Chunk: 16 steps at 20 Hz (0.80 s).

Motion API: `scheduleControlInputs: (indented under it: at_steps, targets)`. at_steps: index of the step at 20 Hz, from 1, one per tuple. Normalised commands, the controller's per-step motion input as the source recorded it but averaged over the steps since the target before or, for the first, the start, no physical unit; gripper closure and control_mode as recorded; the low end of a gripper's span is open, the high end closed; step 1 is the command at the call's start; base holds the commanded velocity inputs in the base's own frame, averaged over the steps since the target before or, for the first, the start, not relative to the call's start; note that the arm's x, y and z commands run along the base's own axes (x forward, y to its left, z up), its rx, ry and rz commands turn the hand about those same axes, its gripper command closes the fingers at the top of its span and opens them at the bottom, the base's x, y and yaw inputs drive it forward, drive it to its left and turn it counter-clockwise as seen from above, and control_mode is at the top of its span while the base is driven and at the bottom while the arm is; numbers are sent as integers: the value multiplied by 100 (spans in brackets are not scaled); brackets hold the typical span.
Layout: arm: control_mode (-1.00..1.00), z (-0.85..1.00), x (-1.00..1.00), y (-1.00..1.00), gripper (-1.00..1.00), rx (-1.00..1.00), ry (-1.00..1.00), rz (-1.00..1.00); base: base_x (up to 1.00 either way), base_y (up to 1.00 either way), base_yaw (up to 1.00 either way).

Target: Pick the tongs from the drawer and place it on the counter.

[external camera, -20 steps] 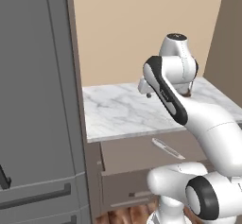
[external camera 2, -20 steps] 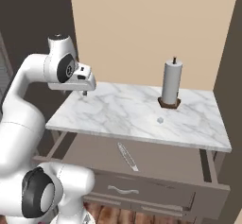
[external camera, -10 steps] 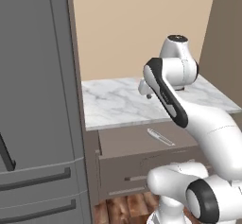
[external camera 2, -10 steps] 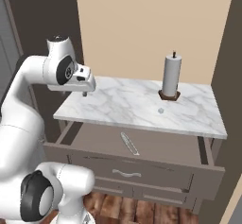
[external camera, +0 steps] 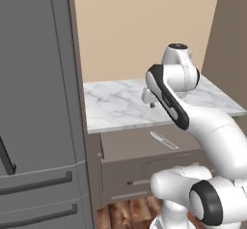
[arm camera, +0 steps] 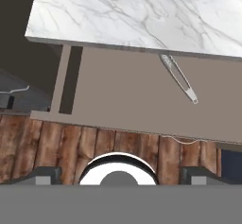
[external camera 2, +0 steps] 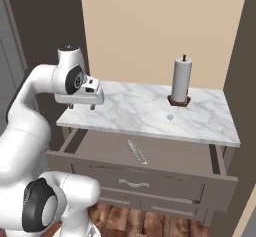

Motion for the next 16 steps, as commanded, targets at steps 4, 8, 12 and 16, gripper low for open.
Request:
scheduleControlInputs:
  at_steps: [4, 8, 12, 16]
  targets:
    - [-100, -53, 20, -16, -100, 0, 21, 0, 0, 0, 0]
    - [-100, -63, 2, -37, -100, 0, 18, 0, 0, 0, 0]
    - [-100, -68, 0, -38, -100, 0, 14, 0, 0, 0, 0]
    - [-100, -74, 4, -32, -100, 0, 14, 0, 0, 0, 0]
